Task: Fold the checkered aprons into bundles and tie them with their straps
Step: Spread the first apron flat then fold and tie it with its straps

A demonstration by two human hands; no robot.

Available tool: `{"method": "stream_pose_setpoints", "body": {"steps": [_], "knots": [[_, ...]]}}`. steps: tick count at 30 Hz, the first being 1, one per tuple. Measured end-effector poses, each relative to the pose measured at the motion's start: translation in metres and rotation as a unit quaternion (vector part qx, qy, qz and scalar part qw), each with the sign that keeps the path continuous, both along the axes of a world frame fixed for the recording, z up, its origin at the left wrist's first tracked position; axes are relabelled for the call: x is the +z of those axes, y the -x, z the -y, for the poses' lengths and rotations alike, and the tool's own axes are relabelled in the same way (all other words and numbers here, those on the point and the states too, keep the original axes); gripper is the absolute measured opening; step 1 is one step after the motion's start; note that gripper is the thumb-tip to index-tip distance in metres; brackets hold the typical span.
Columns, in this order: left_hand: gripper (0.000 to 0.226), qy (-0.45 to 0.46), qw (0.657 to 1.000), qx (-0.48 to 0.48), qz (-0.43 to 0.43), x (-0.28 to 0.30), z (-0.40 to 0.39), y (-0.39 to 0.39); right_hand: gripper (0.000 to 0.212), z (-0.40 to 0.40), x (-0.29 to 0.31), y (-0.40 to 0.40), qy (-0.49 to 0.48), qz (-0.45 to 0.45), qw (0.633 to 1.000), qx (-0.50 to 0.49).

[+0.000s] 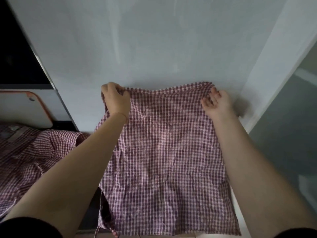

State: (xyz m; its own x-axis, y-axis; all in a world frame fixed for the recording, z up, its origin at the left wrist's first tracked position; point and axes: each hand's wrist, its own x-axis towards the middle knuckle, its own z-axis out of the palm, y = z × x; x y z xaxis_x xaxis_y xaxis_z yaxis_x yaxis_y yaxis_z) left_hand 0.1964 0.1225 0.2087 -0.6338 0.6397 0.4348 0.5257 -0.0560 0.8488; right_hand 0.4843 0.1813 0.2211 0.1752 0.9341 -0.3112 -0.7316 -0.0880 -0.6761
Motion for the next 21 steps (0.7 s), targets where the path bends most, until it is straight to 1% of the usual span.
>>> {"method": "stream_pose_setpoints", "body": {"steps": [4, 7, 11, 14, 16, 17, 18, 19, 20, 21], "knots": [[0.018, 0.088, 0.996, -0.002, 0.003, -0.044, 0.013, 0.002, 0.022, 0.016, -0.035, -0.002, 0.058, 0.027, 0.998, 0.002], [0.018, 0.129, 0.992, -0.010, 0.011, -0.080, 0.027, 0.001, 0.023, 0.032, -0.067, -0.003, 0.101, 0.036, 0.994, -0.017], [0.013, 0.160, 0.987, -0.016, 0.004, -0.113, 0.055, -0.005, 0.025, 0.064, -0.100, 0.000, 0.141, 0.047, 0.987, -0.066], [0.007, 0.158, 0.987, -0.024, 0.004, -0.133, 0.078, -0.009, 0.023, 0.090, -0.120, 0.002, 0.157, 0.051, 0.980, -0.114], [0.016, 0.168, 0.985, -0.025, 0.018, -0.146, 0.094, -0.012, 0.024, 0.107, -0.139, 0.000, 0.177, 0.073, 0.973, -0.129], [0.024, 0.193, 0.981, -0.022, 0.022, -0.151, 0.103, -0.013, 0.029, 0.117, -0.150, -0.001, 0.192, 0.085, 0.968, -0.134], [0.030, 0.235, 0.972, -0.018, 0.014, -0.157, 0.110, -0.012, 0.036, 0.125, -0.162, -0.002, 0.213, 0.094, 0.963, -0.137], [0.034, 0.292, 0.956, -0.019, -0.011, -0.167, 0.118, -0.010, 0.039, 0.136, -0.172, -0.003, 0.235, 0.100, 0.957, -0.140], [0.034, 0.355, 0.933, -0.029, -0.047, -0.176, 0.123, -0.006, 0.037, 0.145, -0.176, -0.001, 0.250, 0.109, 0.952, -0.136], [0.034, 0.425, 0.900, -0.054, -0.085, -0.186, 0.127, -0.002, 0.033, 0.155, -0.182, 0.000, 0.264, 0.132, 0.947, -0.126]]}}
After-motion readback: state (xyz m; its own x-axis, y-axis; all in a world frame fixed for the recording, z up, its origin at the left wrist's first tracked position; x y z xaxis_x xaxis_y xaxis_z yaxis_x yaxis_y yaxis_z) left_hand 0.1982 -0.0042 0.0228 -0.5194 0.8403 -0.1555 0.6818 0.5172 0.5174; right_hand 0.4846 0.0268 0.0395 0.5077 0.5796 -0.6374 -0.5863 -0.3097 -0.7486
